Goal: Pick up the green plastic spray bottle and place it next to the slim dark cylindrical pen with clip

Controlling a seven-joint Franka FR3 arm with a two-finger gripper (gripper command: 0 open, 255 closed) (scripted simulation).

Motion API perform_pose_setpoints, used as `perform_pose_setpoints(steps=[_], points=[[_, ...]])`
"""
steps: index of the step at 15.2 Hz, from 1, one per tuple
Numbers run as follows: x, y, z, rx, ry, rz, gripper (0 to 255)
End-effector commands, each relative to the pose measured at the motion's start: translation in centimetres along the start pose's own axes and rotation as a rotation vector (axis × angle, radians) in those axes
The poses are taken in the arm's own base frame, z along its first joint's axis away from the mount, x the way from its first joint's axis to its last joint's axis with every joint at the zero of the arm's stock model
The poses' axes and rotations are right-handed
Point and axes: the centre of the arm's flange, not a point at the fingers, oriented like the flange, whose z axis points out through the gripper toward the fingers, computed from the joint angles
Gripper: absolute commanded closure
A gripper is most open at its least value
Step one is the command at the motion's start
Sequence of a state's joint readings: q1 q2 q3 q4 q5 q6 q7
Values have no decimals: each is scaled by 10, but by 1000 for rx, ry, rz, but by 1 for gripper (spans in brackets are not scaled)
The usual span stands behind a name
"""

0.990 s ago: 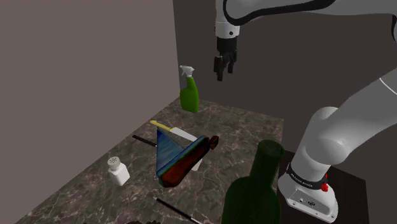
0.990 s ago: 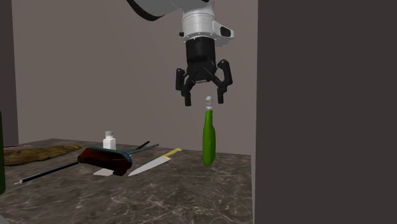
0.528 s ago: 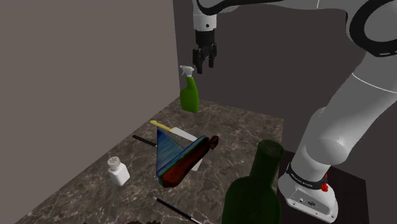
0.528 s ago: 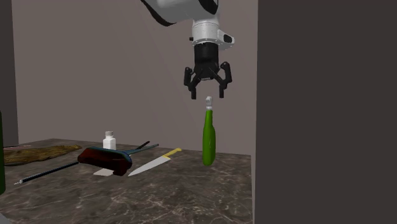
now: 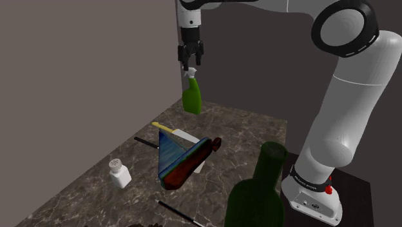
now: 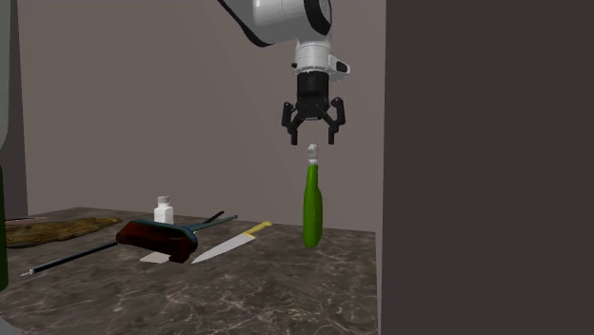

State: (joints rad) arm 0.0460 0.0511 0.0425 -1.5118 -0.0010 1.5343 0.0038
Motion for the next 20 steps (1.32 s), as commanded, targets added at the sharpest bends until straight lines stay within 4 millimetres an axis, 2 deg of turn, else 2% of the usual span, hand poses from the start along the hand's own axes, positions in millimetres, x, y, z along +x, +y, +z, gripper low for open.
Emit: perform_pose_setpoints(steps=[1, 5, 12, 13, 20], points=[[1, 0, 9, 1, 0, 0, 0], [1, 0, 28, 1, 0, 0, 0], [1, 0, 28, 1, 0, 0, 0], [1, 0, 28, 1, 0, 0, 255], [1, 0, 28, 1, 0, 0, 255]])
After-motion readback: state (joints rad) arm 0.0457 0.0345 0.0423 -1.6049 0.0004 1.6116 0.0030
